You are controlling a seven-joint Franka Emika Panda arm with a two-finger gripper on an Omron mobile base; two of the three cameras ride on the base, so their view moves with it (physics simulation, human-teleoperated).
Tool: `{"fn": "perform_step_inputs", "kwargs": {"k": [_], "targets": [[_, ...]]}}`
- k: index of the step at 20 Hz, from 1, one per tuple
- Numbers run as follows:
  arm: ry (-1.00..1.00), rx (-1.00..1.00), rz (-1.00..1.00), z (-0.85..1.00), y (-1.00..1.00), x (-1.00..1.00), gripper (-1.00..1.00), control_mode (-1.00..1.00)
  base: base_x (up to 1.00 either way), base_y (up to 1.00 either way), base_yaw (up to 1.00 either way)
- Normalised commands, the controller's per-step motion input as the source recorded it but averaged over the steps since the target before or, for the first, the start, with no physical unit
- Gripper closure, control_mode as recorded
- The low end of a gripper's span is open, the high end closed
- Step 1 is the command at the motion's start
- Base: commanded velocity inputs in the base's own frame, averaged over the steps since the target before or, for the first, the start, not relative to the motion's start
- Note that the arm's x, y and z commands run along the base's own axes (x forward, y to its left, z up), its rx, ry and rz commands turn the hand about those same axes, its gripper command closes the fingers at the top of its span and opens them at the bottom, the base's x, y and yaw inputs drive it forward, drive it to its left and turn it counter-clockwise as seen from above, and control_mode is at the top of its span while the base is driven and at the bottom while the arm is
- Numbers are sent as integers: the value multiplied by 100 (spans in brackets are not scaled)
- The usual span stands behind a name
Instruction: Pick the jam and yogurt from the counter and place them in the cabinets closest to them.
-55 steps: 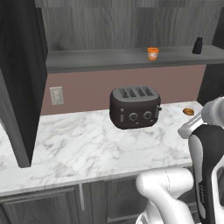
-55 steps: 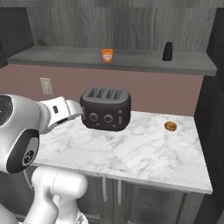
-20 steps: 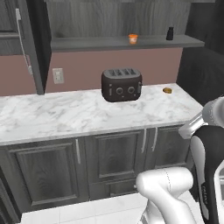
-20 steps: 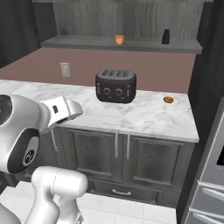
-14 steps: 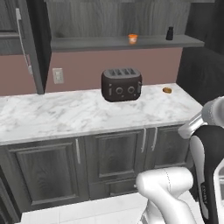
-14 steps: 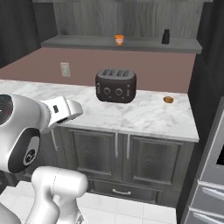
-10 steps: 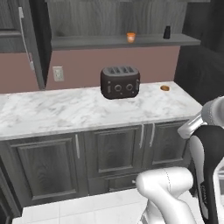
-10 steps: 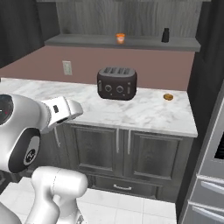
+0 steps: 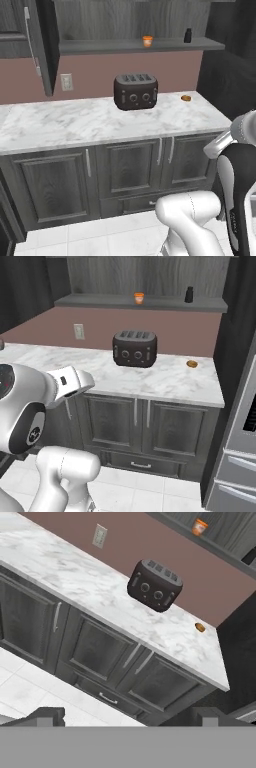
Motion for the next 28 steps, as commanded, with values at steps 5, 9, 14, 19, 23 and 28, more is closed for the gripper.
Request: {"fn": "perform_step_inputs", "kwargs": {"k": [5,9,14,19,23,28], "targets": [[0,0,0,0,0,0,-100,100,0,-13,0],[0,0,0,0,0,0,-100,100,-2,-36,0],[0,0,0,0,0,0,-100,100,-6,-50,0],[0,0,0,0,0,0,-100,100,-8,-53,0],[0,0,0,0,0,0,-100,100,-10,-53,0],[0,0,0,0,0,0,-100,100,-19,-57,0]]}}
